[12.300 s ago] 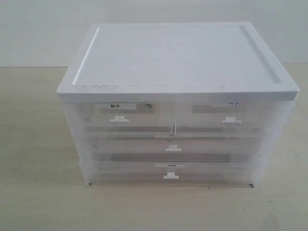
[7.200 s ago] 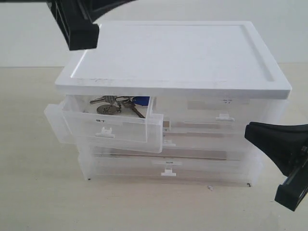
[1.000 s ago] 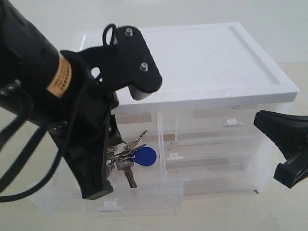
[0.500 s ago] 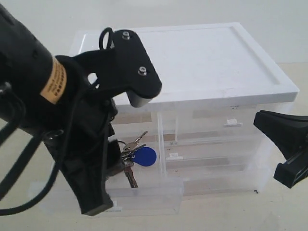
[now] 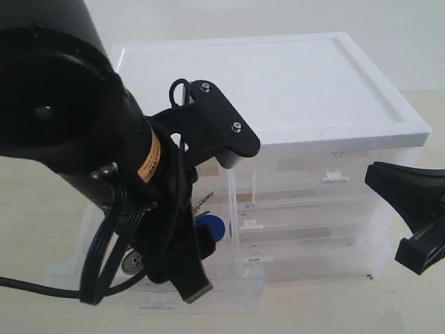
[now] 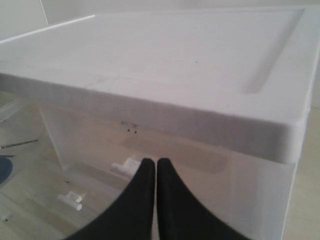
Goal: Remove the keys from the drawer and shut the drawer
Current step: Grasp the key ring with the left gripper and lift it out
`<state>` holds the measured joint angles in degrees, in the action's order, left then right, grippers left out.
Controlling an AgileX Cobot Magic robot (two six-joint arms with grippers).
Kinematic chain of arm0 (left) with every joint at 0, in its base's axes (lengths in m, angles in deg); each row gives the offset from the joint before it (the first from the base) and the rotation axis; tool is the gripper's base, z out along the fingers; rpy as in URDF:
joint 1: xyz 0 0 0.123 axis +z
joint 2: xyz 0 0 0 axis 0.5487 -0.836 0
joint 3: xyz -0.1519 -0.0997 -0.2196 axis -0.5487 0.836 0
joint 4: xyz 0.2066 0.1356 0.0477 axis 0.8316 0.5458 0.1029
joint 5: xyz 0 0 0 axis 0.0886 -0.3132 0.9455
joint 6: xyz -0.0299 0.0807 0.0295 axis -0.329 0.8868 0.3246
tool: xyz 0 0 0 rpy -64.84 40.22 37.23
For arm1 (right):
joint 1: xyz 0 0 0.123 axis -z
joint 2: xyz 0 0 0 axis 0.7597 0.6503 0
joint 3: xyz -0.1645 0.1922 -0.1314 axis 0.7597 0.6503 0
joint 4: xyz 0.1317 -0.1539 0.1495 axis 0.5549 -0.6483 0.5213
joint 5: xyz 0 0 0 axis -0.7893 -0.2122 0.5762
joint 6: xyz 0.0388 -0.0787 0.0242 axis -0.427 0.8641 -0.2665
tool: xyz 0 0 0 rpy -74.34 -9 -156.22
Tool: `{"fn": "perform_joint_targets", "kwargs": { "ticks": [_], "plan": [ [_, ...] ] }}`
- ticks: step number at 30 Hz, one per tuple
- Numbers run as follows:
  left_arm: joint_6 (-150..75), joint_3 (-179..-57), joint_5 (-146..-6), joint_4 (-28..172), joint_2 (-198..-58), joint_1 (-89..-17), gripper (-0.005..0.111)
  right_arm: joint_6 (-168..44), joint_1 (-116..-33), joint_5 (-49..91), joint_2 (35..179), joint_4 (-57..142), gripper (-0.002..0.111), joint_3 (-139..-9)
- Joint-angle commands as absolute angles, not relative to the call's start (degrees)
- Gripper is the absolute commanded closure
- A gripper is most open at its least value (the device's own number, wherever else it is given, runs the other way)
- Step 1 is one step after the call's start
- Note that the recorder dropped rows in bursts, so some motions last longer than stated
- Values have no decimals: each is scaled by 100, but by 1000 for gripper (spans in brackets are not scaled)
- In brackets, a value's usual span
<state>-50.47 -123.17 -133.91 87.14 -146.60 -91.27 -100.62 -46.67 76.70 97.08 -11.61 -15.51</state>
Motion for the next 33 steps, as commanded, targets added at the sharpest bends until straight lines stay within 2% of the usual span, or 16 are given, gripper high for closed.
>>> {"fn": "perform_joint_targets", "kwargs": {
  "ticks": [1, 8, 9, 28, 33],
  "plan": [
    [-5068, -12261, -13290, 8736, -15012, -9106, 52, -10080, -4655, 7696, 9715, -1210, 108, -1591],
    [-4947, -12261, -13301, 8808, -15043, -9106, 99, -10094, -4655, 7720, 9715, -1210, 108, -1591],
    [-4873, -12261, -13325, 8822, -14995, -9106, 102, -10094, -4655, 7719, 9715, -1220, 108, -1591],
    [-4711, -12261, -13068, 9109, -13005, -9116, 102, -10104, -4655, 7719, 9715, -1218, 108, -1591],
    [-4453, -12261, -12905, 8796, -12450, -9380, 102, -10104, -4655, 7719, 9715, -1218, 108, -1591]
  ]
}}
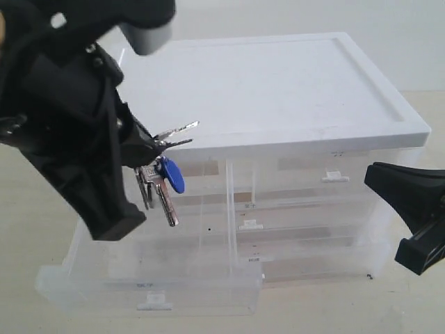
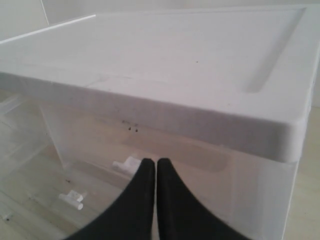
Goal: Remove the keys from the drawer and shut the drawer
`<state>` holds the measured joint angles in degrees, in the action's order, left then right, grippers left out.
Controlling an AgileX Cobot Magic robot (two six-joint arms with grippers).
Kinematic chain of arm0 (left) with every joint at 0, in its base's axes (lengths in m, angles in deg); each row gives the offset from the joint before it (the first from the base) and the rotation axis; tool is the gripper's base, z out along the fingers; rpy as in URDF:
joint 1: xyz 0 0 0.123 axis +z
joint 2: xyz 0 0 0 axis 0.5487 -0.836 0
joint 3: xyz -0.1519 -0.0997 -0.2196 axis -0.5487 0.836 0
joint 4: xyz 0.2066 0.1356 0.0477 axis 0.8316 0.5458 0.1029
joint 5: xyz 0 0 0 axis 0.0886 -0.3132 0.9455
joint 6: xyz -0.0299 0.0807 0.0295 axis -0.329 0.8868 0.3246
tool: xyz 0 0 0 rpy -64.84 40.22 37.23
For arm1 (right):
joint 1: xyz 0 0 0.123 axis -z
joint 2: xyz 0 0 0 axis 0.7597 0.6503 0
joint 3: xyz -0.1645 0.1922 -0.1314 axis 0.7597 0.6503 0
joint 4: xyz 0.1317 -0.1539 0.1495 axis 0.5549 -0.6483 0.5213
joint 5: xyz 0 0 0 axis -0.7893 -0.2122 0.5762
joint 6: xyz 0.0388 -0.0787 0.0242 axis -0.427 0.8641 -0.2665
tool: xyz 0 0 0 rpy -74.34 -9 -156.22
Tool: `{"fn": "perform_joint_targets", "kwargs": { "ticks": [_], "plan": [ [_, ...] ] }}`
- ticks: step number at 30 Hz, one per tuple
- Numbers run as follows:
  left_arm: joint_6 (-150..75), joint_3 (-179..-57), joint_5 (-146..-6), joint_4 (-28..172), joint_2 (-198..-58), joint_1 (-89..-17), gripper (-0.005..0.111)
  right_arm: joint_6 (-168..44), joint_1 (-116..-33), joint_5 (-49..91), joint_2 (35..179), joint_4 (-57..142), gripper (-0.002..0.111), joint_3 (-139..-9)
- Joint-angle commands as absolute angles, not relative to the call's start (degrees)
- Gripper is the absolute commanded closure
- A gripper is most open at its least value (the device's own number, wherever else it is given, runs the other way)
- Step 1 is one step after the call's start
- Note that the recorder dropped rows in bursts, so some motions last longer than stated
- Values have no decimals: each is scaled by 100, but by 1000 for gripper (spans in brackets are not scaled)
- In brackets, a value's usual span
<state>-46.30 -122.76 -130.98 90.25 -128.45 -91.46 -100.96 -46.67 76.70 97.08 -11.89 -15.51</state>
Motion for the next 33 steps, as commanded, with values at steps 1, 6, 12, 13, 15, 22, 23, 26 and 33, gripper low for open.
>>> {"fn": "perform_joint_targets", "kwargs": {
  "ticks": [1, 6, 12, 13, 15, 22, 23, 26, 33],
  "plan": [
    [-4386, -12261, -12839, 8692, -12334, -9487, 102, -10104, -4655, 7719, 9715, -1218, 108, -1591],
    [-3539, -12249, -12005, 7789, -12105, -10117, 102, -10104, -4655, 7719, 9715, -1218, 108, -1591],
    [-3037, -11780, -10331, 7782, -12652, -10148, 102, -10104, -4655, 7719, 9715, -1218, 108, -1591],
    [-2994, -11717, -10102, 7845, -12842, -10148, 102, -10104, -4655, 7719, 9715, -1218, 108, -1591],
    [-2994, -11651, -9697, 8183, -13112, -10148, 102, -10104, -4655, 7719, 9715, -1218, 108, -1591],
    [-2994, -11651, -9552, 8204, -13589, -9811, 102, -10102, -4655, 7708, 9715, -1221, 108, -1591],
    [-2994, -11651, -9521, 8204, -13638, -9648, 102, -10102, -4655, 7708, 9715, -1221, 108, -1591],
    [-3050, -11651, -9439, 8194, -13690, -9246, 102, -10106, -4655, 7685, 9715, -1221, 108, -1591],
    [-3124, -11651, -9486, 8138, -13700, -8897, 102, -10128, -4655, 7649, 9715, -1221, 108, -1591]
  ]
}}
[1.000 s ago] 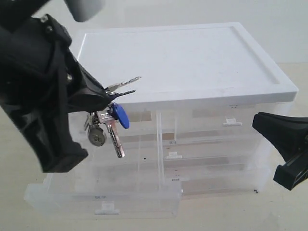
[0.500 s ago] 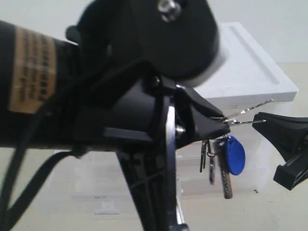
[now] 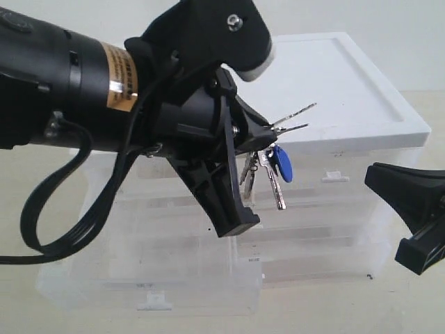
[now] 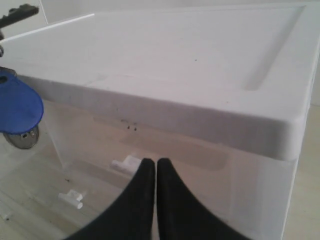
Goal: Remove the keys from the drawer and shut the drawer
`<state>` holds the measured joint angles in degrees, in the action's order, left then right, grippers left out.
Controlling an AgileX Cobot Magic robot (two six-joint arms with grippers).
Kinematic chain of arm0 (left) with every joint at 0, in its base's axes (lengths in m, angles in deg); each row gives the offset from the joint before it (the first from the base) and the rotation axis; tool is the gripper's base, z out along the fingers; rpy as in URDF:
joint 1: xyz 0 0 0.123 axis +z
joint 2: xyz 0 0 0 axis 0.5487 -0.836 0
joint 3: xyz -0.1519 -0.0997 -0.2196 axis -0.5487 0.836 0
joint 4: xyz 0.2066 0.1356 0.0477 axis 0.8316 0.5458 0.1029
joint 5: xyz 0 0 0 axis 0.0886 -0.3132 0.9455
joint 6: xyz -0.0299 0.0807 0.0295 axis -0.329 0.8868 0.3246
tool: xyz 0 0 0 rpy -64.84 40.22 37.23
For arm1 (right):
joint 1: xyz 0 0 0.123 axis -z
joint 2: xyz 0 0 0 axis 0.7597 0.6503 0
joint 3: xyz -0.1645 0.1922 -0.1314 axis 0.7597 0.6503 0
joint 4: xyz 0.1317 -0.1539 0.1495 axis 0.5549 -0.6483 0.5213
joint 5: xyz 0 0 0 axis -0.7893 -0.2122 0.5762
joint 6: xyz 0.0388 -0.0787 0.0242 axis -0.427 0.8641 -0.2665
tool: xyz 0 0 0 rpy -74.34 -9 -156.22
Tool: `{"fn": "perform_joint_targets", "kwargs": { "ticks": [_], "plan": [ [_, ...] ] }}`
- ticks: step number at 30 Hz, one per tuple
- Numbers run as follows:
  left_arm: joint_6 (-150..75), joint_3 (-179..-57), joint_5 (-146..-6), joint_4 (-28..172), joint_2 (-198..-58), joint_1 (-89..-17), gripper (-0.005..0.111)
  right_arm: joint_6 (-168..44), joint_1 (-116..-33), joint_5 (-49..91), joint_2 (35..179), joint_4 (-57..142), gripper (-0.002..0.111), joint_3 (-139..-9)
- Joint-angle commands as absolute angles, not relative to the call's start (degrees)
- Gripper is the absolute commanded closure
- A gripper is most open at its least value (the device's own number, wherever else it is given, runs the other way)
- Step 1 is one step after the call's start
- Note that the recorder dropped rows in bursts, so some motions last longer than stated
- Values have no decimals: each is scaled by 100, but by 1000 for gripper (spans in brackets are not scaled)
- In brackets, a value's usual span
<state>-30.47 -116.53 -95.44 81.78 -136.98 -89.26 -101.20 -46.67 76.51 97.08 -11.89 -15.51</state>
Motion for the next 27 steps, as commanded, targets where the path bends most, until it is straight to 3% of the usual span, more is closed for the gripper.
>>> {"fn": "perform_joint_targets", "kwargs": {
  "ticks": [1, 22, 24, 27],
  "plan": [
    [-3124, -11651, -9486, 8138, -13700, -8897, 102, -10128, -4655, 7649, 9715, -1221, 108, -1591],
    [-3101, -11651, -9539, 8205, -14013, -8897, 101, -10164, -4655, 7648, 9715, -1277, 108, -1591],
    [-3101, -11651, -9539, 8205, -14013, -8897, 97, -10164, -4655, 7648, 9715, -1277, 108, -1591],
    [-3101, -11651, -9539, 8205, -14013, -8897, 79, -10174, -4655, 7648, 9715, -1289, 108, -1591]
  ]
}}
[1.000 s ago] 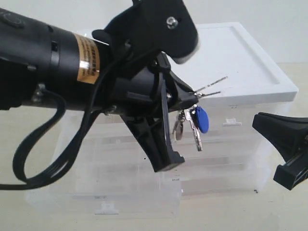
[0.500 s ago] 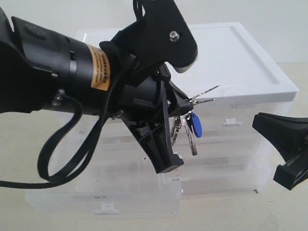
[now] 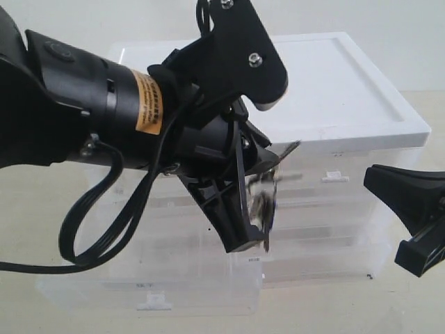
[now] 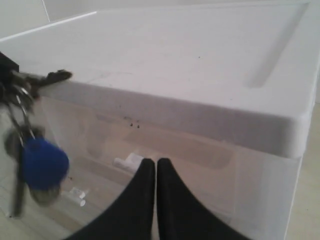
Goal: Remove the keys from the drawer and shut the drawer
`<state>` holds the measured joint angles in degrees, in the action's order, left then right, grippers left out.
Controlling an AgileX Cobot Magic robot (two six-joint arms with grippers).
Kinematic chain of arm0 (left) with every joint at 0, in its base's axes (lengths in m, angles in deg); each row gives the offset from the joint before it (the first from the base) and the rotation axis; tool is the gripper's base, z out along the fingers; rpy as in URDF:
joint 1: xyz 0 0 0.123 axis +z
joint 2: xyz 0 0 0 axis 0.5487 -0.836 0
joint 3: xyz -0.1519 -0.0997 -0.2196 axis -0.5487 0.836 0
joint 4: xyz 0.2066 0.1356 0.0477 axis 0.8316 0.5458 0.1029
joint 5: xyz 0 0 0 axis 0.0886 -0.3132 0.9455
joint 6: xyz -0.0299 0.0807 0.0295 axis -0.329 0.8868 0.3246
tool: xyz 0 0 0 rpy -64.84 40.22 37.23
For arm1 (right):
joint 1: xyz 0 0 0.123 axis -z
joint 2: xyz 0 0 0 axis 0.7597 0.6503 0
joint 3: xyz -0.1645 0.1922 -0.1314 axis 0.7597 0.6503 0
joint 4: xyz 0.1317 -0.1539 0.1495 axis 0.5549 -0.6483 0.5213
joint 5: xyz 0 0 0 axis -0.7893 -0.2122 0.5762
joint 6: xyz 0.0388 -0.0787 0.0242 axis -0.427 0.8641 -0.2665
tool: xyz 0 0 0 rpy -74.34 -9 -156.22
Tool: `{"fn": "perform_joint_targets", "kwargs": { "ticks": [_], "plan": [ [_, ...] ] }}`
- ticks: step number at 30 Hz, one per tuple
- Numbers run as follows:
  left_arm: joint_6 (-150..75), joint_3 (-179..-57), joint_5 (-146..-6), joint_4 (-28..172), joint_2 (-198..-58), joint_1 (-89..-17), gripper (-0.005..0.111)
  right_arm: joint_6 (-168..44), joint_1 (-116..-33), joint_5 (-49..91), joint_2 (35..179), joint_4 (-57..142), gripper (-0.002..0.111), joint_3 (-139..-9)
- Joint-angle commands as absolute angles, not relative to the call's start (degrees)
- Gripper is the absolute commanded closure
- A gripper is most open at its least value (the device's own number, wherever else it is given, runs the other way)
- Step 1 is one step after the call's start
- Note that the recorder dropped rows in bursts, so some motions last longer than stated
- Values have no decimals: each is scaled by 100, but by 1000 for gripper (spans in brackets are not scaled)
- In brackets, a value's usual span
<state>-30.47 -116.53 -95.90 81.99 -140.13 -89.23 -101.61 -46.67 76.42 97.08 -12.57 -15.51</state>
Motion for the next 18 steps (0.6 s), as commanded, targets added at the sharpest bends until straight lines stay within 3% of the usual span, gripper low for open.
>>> {"fn": "perform_joint_targets", "kwargs": {
  "ticks": [1, 12, 18],
  "plan": [
    [-3101, -11651, -9539, 8205, -14013, -8897, 77, -10174, -4655, 7648, 9715, -1289, 108, -1591],
    [-3301, -11651, -9703, 8131, -14013, -8937, 77, -10229, -4655, 7648, 9715, -1379, 108, -1591],
    [-3102, -11651, -9875, 8142, -13661, -9281, 100, -10254, -4655, 7783, 9715, -1718, 108, -1591]
  ]
}}
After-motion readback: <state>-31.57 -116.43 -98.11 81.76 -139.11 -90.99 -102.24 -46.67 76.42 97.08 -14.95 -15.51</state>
